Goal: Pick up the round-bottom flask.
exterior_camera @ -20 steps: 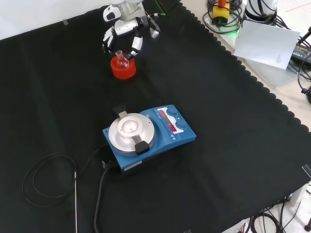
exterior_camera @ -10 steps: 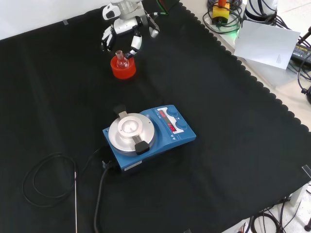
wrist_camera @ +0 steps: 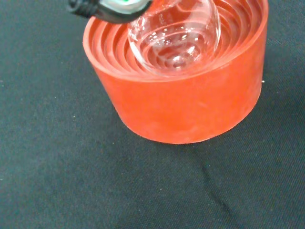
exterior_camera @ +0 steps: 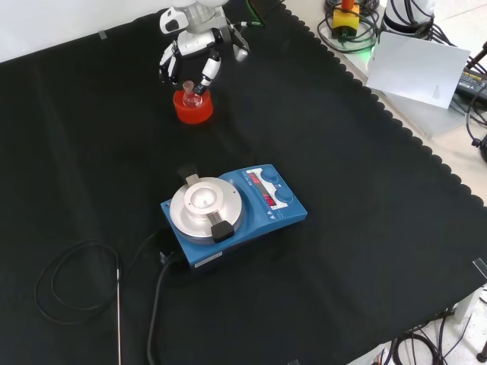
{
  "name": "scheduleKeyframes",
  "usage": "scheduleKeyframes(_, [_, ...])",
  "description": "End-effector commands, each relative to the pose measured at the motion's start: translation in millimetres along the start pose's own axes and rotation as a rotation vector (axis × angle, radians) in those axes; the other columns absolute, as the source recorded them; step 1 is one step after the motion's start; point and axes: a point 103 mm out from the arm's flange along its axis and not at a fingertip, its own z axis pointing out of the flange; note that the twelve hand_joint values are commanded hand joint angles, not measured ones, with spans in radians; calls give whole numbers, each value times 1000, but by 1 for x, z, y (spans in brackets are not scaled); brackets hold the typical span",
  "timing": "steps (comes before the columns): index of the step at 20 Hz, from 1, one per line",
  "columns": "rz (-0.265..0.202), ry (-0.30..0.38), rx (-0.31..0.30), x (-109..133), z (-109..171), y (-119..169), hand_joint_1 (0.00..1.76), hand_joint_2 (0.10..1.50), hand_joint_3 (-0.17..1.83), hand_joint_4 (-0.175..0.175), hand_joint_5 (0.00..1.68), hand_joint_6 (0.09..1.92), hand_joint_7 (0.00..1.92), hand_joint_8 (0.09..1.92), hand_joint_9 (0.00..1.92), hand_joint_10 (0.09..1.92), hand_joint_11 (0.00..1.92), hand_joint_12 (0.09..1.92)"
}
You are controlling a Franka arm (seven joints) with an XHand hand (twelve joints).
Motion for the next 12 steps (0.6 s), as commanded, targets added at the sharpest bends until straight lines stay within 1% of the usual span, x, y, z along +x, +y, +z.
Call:
scheduleKeyframes(1, [12,-17,-22,2,-4,-2,1073,886,496,5,977,1121,451,727,688,621,495,1292])
scheduleKeyframes(3, [12,-11,-29,3,-10,-3,1080,821,644,-18,974,1179,465,725,704,612,517,1286])
scheduleKeyframes(5, [8,-9,-37,5,-18,-4,1083,789,716,-31,973,1210,472,728,711,611,531,1285])
scheduleKeyframes(8, [5,11,-51,12,-36,-9,1085,778,742,-37,972,1222,474,729,714,611,537,1284])
scheduleKeyframes(9, [3,13,-54,14,-41,-10,1087,774,752,-45,971,1228,475,730,716,612,541,1283])
scheduleKeyframes(12, [-13,33,-89,26,-60,-19,1092,761,778,-58,974,1236,476,732,718,613,548,1281])
